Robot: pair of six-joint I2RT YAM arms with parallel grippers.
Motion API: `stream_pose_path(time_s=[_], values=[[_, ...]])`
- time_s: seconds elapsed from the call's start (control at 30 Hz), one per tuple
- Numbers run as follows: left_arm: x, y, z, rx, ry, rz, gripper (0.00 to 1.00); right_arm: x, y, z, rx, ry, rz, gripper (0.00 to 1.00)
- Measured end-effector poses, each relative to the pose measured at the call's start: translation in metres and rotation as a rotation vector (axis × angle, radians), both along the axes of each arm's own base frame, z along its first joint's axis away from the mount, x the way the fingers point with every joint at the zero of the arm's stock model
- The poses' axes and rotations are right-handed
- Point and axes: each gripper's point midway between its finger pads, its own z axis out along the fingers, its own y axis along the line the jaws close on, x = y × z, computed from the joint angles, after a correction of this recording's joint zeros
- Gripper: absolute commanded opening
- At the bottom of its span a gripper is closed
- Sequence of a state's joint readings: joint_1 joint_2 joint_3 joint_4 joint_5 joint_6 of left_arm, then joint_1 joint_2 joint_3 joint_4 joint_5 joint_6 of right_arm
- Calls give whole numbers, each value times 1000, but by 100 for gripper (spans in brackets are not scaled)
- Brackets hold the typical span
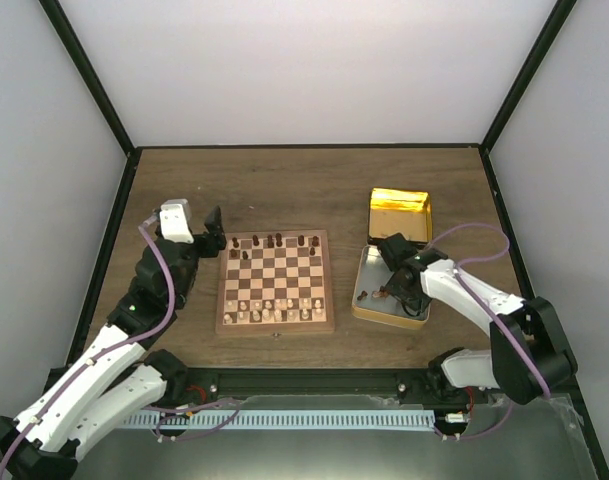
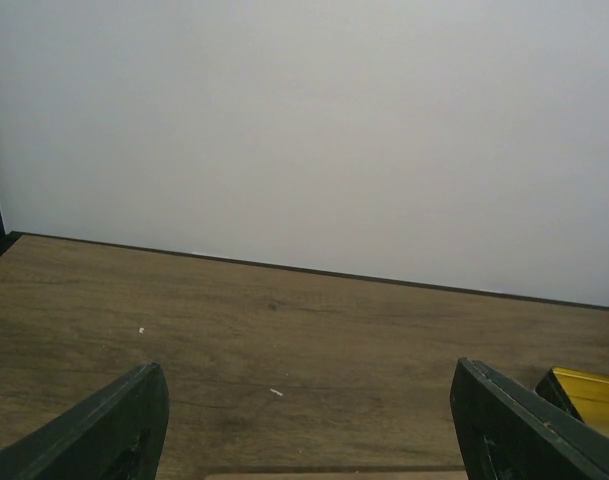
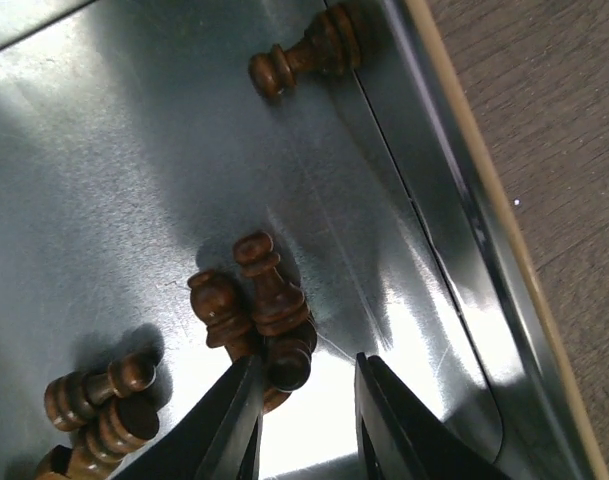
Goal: Set up the chess pieces on the board
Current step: Pick up the chess piece from the storage box.
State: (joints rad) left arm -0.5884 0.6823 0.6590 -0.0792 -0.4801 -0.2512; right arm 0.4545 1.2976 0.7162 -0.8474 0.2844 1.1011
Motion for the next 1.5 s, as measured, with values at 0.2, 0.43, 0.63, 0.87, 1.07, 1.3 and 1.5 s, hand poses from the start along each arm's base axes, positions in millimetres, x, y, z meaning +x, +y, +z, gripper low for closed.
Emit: stream_pose_path(time_s=[0.2,0.43,0.63,0.87,1.07,1.3,1.5], values=[[0,-1,0,-1,-1,-3,79,3,2,-5,5,-6,11,10],[0,-1,1,-2,-2,-3,79,9,3,-3,-2,-29,34,5],[-1,0,2,-4,-6,-3,79,12,3,-3,-4,-38,45,27],[-1,0,2,-5,-7,-3,79,12,3,-11,-9,-28,49,16],[-1,0,2,-5,-7,-3,79,14,4,-13,-16,-29,67,1],[-1,-1,2,-7,-7,-7,79,34,15,9,3,-102,159,1],[-1,-2,2,-10,-6,-14,79,57,39,37,85,-218,277,1]])
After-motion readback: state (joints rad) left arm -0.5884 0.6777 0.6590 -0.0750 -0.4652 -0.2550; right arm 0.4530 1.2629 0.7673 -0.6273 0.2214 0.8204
